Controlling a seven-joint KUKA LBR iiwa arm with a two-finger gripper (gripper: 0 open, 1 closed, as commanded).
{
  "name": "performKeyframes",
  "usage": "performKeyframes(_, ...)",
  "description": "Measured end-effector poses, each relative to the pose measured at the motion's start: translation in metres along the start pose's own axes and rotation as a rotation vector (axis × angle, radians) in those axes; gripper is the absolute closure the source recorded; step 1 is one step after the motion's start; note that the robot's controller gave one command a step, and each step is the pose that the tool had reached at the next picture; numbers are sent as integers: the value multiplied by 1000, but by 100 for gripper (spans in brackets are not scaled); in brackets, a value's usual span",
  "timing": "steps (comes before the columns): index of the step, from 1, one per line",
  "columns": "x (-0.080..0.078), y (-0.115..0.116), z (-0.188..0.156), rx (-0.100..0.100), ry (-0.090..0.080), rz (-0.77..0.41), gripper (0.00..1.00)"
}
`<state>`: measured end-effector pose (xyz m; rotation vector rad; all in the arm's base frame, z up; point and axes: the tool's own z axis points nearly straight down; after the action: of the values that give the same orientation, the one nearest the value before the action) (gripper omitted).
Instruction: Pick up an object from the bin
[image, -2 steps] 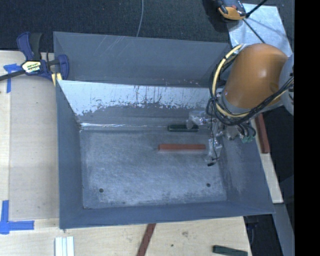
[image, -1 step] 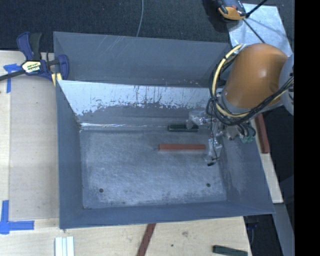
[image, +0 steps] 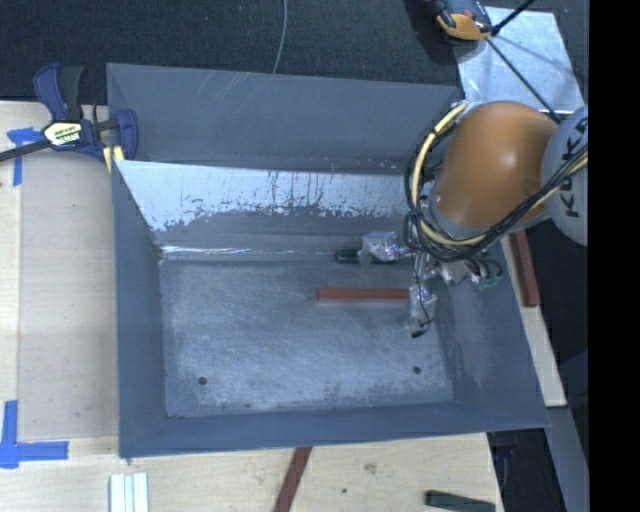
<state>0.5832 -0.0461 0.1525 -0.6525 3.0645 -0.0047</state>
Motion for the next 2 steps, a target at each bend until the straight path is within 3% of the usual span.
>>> performKeyframes(1,-33,-8,81,-3,2,155,100)
performKeyframes(2,-33,-8,81,-3,2,155,100)
